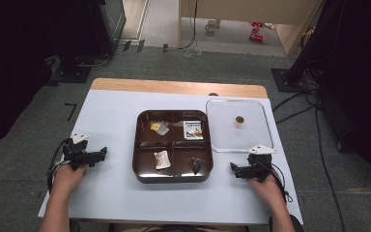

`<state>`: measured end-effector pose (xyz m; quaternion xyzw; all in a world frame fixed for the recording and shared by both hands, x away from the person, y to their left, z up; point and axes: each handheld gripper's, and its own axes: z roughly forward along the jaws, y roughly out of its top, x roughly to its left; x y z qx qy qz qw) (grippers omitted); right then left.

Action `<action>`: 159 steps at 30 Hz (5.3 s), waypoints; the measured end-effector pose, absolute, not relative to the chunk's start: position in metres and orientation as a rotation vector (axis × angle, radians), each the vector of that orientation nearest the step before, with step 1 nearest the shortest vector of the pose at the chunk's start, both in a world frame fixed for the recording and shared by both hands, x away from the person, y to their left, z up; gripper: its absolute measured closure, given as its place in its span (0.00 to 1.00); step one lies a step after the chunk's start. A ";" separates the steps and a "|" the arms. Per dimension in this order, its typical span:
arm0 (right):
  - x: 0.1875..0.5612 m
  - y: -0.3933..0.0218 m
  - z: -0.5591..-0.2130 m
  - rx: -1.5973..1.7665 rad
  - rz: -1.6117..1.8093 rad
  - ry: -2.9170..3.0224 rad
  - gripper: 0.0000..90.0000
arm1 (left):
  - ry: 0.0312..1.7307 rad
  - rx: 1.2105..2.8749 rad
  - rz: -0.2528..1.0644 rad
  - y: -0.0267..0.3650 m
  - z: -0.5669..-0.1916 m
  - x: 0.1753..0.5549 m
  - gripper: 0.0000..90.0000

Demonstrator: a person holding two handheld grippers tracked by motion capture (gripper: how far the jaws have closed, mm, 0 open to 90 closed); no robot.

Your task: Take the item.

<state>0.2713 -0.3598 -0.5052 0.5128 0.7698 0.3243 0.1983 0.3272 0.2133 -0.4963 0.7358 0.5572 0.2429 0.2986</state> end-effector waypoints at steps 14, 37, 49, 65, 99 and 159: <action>0.271 -0.360 -0.505 1.435 0.908 2.154 0.00 | 1.480 1.955 0.625 0.215 -0.496 0.328 0.07; 0.271 -0.360 -0.505 1.432 0.907 2.154 0.00 | 1.446 2.025 0.556 0.207 -0.476 0.333 0.29; 0.271 -0.360 -0.505 1.431 0.912 2.154 0.00 | 1.322 2.056 0.385 0.191 -0.462 0.334 0.38; 0.271 -0.360 -0.505 1.431 0.911 2.154 0.00 | 1.032 2.144 0.368 0.161 -0.431 0.328 0.37; 0.271 -0.360 -0.505 1.433 0.907 2.153 0.00 | 0.630 2.170 0.220 0.077 -0.397 0.314 0.43; 0.271 -0.360 -0.505 1.429 0.908 2.154 0.00 | 0.733 2.546 0.156 0.018 -0.459 0.336 0.72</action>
